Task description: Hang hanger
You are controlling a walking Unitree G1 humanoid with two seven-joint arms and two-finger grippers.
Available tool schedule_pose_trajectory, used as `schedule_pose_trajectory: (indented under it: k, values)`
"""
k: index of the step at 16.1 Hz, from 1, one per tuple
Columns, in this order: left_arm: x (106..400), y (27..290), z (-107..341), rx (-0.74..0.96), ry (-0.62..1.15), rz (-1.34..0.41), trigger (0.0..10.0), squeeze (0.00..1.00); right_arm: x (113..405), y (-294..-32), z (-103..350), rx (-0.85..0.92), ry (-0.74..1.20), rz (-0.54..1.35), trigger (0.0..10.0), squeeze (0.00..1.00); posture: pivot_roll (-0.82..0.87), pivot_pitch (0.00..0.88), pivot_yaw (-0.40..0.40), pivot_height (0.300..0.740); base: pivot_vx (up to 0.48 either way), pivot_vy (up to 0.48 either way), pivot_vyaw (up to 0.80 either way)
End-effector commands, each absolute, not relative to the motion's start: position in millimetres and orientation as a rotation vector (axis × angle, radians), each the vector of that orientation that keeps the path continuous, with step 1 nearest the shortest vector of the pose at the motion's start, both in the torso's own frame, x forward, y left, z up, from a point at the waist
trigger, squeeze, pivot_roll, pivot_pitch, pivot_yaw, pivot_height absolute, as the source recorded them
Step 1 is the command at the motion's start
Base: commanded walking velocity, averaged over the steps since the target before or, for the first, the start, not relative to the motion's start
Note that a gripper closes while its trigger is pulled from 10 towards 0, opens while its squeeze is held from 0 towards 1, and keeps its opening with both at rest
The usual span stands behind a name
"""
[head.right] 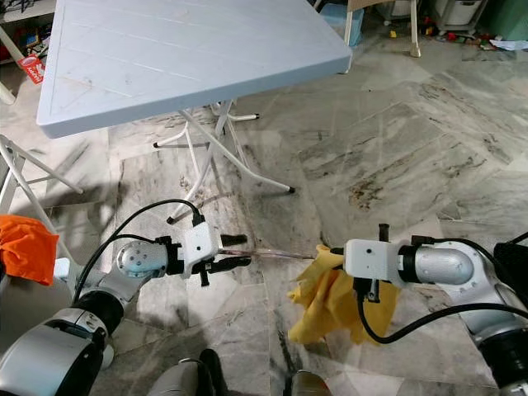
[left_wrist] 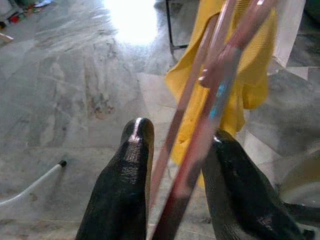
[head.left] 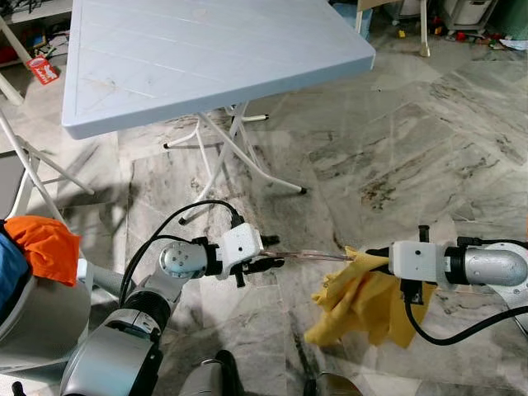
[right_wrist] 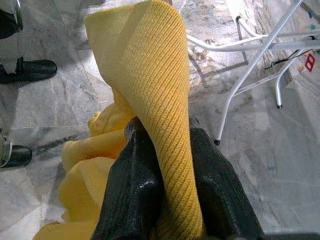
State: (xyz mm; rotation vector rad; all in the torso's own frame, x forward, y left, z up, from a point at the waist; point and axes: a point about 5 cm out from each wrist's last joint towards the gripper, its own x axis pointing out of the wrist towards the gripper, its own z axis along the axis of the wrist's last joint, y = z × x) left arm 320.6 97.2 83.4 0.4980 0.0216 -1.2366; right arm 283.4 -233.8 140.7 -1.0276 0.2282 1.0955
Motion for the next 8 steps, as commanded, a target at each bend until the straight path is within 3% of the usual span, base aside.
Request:
schedule_pose_trajectory:
  k: [1, 8]
  values:
    - [315.5, 100.3, 74.2, 0.496, 0.069, -1.251, 0.0, 0.0, 284.6, -230.5, 152.6, -1.034, 0.178, 1.094, 10.0, 0.0, -0.23, 0.179, 0.062, 0.74, 0.0, 0.0, 0.0]
    - [315.3, 100.3, 72.9, 0.499, 0.077, -1.246, 0.0, 0.0, 281.7, -226.5, 153.0, -1.024, 0.179, 1.119, 10.0, 0.0, -0.23, 0.177, 0.06, 0.74, 0.0, 0.0, 0.0]
